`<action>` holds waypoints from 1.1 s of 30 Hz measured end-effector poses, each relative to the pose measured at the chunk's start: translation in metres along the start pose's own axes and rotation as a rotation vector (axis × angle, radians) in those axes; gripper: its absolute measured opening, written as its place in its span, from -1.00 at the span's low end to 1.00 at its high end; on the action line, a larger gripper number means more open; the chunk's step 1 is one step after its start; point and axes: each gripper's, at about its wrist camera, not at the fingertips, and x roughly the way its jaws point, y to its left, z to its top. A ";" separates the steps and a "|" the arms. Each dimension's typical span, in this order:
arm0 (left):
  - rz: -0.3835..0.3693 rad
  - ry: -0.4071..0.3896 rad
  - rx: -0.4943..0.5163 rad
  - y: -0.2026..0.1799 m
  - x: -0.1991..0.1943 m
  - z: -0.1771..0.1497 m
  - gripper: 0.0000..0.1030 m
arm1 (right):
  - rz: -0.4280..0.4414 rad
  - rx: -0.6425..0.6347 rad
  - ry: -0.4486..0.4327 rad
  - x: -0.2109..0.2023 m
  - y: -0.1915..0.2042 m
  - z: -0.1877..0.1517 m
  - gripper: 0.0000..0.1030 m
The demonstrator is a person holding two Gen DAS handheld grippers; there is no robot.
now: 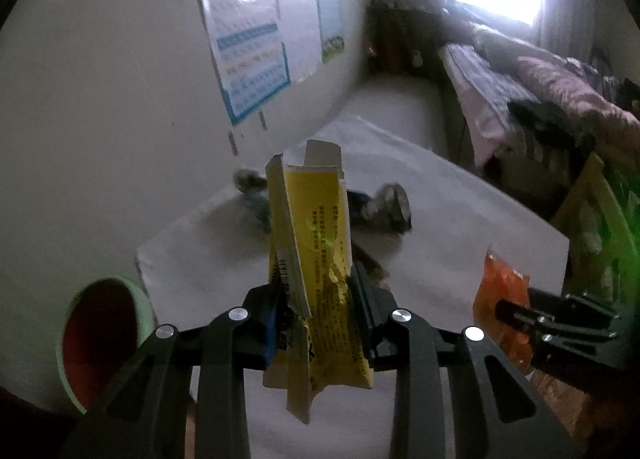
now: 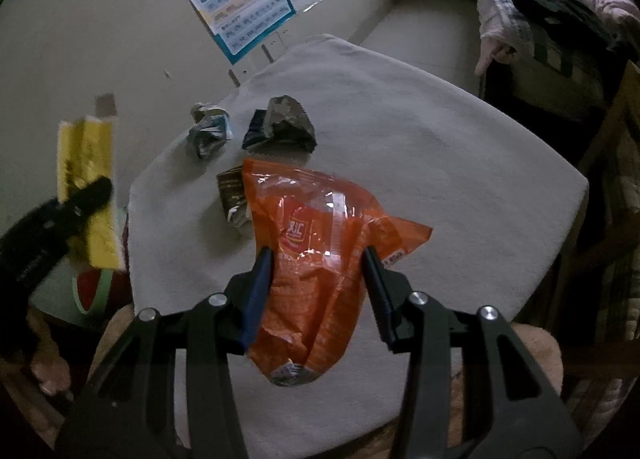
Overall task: Collect trash
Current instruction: 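Grasp the yellow box with the left gripper while the right holds the orange bag, then carry the yellow box and orange bag toward the green bucket with both grippers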
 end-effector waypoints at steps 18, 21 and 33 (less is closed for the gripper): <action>0.056 -0.108 -0.088 0.054 -0.050 0.007 -0.43 | 0.032 -0.134 -0.056 -0.031 0.064 0.013 -0.13; 0.063 -0.115 -0.101 0.060 -0.052 0.006 -0.43 | 0.028 -0.145 -0.051 -0.030 0.071 0.013 -0.13; 0.078 -0.160 -0.149 0.077 -0.068 0.002 -0.43 | 0.027 -0.192 -0.034 -0.027 0.095 0.013 -0.13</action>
